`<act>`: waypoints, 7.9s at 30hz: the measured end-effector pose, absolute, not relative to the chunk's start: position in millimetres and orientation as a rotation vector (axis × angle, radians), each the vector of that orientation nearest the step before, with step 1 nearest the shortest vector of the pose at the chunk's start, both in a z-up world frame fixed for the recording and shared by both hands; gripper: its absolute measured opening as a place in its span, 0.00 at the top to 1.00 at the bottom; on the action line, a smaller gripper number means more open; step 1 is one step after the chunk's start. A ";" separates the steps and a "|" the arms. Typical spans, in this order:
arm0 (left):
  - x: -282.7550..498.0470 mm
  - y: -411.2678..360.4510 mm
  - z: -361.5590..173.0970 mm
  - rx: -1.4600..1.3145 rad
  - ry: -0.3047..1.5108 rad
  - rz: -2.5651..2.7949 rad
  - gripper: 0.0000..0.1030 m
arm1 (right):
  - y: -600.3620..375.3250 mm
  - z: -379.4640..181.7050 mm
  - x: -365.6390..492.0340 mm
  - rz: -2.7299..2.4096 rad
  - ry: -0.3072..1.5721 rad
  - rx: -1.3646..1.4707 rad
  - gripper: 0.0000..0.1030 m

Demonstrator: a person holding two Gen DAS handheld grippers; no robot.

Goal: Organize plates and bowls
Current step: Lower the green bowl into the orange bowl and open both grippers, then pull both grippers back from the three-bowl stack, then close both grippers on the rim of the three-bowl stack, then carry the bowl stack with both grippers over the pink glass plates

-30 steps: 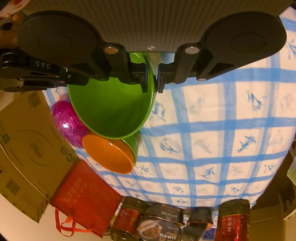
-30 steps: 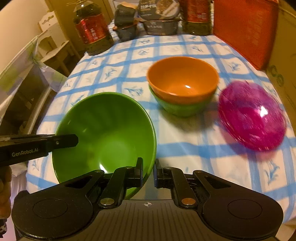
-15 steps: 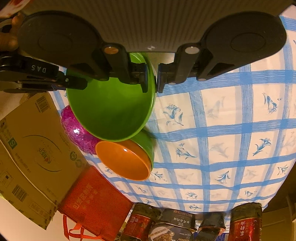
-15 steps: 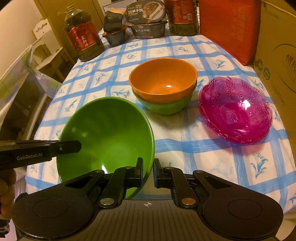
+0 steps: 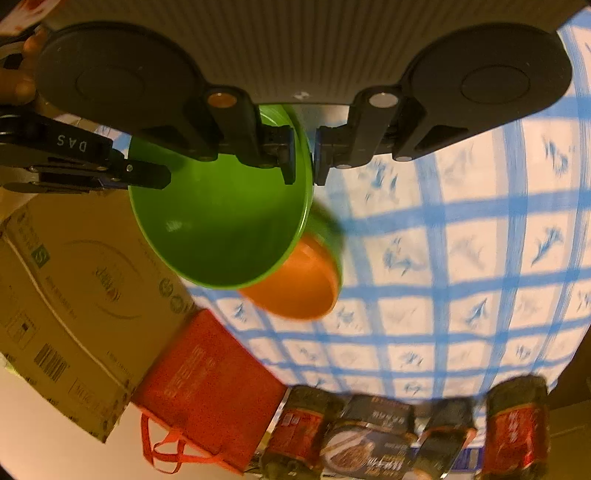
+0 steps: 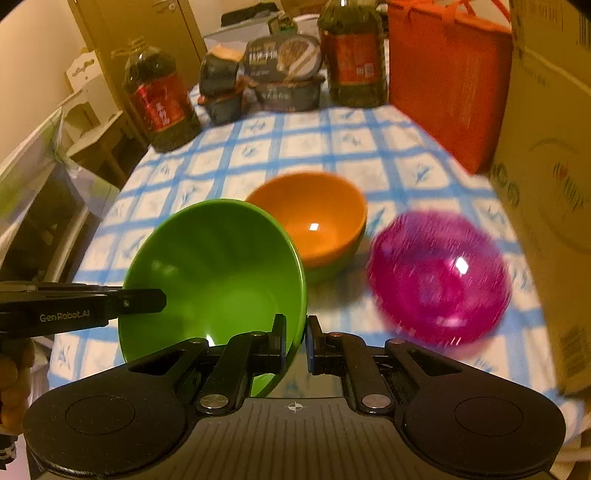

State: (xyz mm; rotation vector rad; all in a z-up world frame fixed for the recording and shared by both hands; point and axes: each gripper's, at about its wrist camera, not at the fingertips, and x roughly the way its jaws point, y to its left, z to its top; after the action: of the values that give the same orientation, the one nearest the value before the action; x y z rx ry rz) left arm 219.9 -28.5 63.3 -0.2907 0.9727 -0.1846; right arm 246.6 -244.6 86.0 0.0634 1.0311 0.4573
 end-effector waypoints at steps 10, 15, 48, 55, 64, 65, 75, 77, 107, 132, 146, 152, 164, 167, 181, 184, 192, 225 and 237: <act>292.5 -40.3 83.1 -0.284 0.966 -0.175 0.92 | -256.2 102.7 319.8 0.455 0.996 0.078 0.90; 326.6 -42.3 72.9 -0.269 0.994 -0.160 0.92 | -258.2 88.3 356.5 0.451 1.021 0.096 0.91; 374.4 -47.6 11.2 -0.152 1.060 -0.123 0.92 | -245.5 10.7 405.7 0.449 1.124 0.061 0.91; 370.7 -46.4 14.7 -0.146 1.037 -0.119 0.81 | -248.8 12.8 404.8 0.456 1.096 0.092 0.82; 353.8 -35.6 24.3 -0.214 0.990 -0.119 0.80 | -255.4 27.1 385.2 0.443 1.040 0.143 0.59; 350.8 -34.5 25.6 -0.222 0.985 -0.119 0.80 | -256.4 27.9 382.5 0.441 1.038 0.146 0.59; 314.4 -28.0 36.6 -0.266 0.958 -0.116 0.73 | -261.2 32.6 337.9 0.409 1.024 0.146 0.52; 305.8 -27.9 37.7 -0.253 0.955 -0.103 0.70 | -261.2 32.3 329.0 0.405 1.020 0.144 0.51; 228.3 -32.0 21.2 -0.217 0.956 -0.078 0.36 | -281.9 15.6 253.3 0.304 1.066 0.302 0.45; 213.9 -20.2 10.1 -0.239 0.974 -0.085 0.32 | -270.2 10.6 228.3 0.207 1.064 0.194 0.45; 240.4 -13.8 23.8 -0.247 0.952 -0.093 0.32 | -272.8 17.8 239.5 0.236 1.059 0.290 0.45; 268.6 -8.8 41.1 -0.276 0.922 -0.108 0.32 | -283.7 31.9 255.5 0.276 1.028 0.498 0.45; 335.2 -12.7 29.7 -0.310 0.969 -0.143 0.33 | -278.4 29.3 318.4 0.264 1.037 0.638 0.45; 350.2 -12.0 18.9 -0.325 0.998 -0.147 0.35 | -274.7 20.3 331.3 0.270 1.054 0.648 0.45; 387.2 -10.3 -21.0 -0.376 1.100 -0.190 0.53 | -256.6 -17.2 361.5 0.211 1.134 0.620 0.45; 391.6 -9.9 -26.6 -0.376 1.116 -0.197 0.56 | -254.6 -21.4 363.6 0.196 1.134 0.620 0.45; 398.5 -12.4 -32.9 -0.350 1.131 -0.219 0.65 | -250.4 -29.4 366.2 0.166 1.143 0.626 0.45; 368.8 -24.0 -24.7 -0.244 1.113 -0.198 0.80 | -242.9 -24.2 344.0 0.143 1.135 0.543 0.66; 293.1 -41.5 -1.0 -0.224 1.102 -0.207 0.80 | -258.3 1.7 267.3 0.153 1.108 0.559 0.67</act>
State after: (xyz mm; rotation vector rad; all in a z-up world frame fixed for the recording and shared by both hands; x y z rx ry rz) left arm 293.1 -41.5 -1.0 -0.2244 1.1022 -0.2066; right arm 267.3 -258.3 1.7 0.5593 1.1085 0.1533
